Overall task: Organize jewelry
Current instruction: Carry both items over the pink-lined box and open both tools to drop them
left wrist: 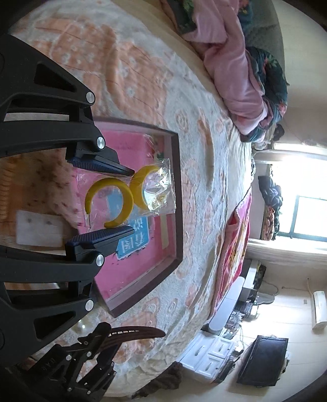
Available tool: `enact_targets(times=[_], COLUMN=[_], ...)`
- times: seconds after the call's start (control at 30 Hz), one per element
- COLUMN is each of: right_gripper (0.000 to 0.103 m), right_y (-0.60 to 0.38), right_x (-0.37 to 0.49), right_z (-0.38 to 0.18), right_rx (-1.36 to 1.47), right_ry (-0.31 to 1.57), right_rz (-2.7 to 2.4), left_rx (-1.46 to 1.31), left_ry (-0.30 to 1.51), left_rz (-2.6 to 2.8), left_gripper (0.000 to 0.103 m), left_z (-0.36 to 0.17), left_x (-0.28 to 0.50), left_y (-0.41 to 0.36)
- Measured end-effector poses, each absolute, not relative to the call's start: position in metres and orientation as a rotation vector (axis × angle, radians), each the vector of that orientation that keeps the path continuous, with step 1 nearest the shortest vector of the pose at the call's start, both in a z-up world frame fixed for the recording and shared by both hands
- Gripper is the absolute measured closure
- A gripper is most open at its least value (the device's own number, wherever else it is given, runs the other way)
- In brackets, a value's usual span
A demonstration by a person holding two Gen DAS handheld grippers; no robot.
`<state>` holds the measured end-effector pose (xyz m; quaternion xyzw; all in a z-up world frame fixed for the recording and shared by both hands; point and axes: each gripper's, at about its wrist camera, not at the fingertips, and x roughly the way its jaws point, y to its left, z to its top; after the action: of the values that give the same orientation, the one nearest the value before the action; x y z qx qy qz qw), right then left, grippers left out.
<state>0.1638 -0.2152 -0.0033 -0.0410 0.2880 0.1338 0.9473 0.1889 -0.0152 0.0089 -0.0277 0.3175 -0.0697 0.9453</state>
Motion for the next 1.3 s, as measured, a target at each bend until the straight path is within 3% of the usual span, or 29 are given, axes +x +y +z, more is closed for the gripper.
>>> enact_targets(times=[0.83,1.3], right_gripper=[0.071,0.070], right_y=[-0.199,-0.199], right_x=[0.280,0.284], right_z=[-0.036,-0.049], right_rx=[-0.079,-0.077], right_ry=[0.783,0.809], right_rz=[0.267,0.258], left_rx=[-0.031,-0.024], left_ry=[0.792,0.804], left_rz=[-0.124,-0.103], left_gripper=[0.071,0.069], left_z=[-0.041,-0.049], left_x=[0.252,0.257], left_y=[-0.021,-0.018])
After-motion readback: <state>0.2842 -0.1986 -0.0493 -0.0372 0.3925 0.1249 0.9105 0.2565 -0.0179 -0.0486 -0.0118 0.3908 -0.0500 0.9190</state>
